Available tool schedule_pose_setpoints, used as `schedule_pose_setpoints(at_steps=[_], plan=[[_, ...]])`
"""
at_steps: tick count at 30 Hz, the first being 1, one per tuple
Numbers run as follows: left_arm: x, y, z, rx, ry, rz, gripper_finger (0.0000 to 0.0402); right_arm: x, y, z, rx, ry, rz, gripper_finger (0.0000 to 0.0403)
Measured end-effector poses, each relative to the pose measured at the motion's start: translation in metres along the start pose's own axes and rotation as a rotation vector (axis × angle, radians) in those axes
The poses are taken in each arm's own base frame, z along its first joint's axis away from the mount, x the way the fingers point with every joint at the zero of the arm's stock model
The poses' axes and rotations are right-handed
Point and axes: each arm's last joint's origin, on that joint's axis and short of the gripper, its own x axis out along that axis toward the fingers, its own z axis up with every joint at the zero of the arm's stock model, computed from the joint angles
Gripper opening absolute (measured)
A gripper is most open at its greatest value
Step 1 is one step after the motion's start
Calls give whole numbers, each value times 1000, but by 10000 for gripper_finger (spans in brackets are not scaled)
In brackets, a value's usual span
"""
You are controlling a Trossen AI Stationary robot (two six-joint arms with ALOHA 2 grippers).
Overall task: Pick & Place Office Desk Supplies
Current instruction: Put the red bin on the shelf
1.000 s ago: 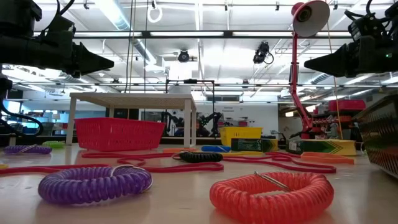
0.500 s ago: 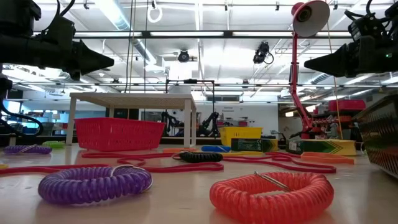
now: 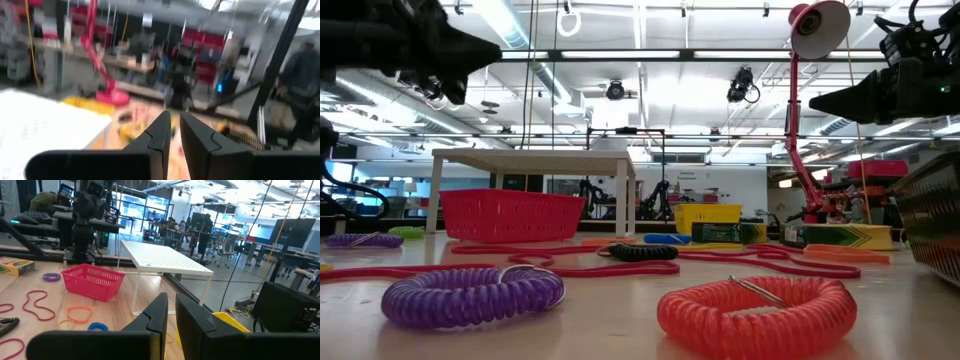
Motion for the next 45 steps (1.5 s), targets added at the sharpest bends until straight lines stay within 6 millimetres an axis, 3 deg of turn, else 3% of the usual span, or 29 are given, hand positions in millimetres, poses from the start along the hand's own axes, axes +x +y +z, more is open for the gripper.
schedule_pose_setpoints(at_steps=[9,14,19,25,36,41,45], plan=[[31,-22,-8,-82,482,134,48,0,0,0,1,0,0,48],[53,-36,-12,-130,630,175,9,0,0,0,1,0,0,48],[75,-45,-10,-164,750,249,8,0,0,0,1,0,0,48],[102,-58,-9,-229,918,319,61,0,0,0,1,0,0,48],[151,-77,-14,-199,1109,542,163,0,0,0,0,0,0,48],[158,-67,-14,-119,1213,613,185,0,0,0,0,0,0,48],[149,-53,-5,-121,1241,604,178,0,0,0,1,0,0,48]])
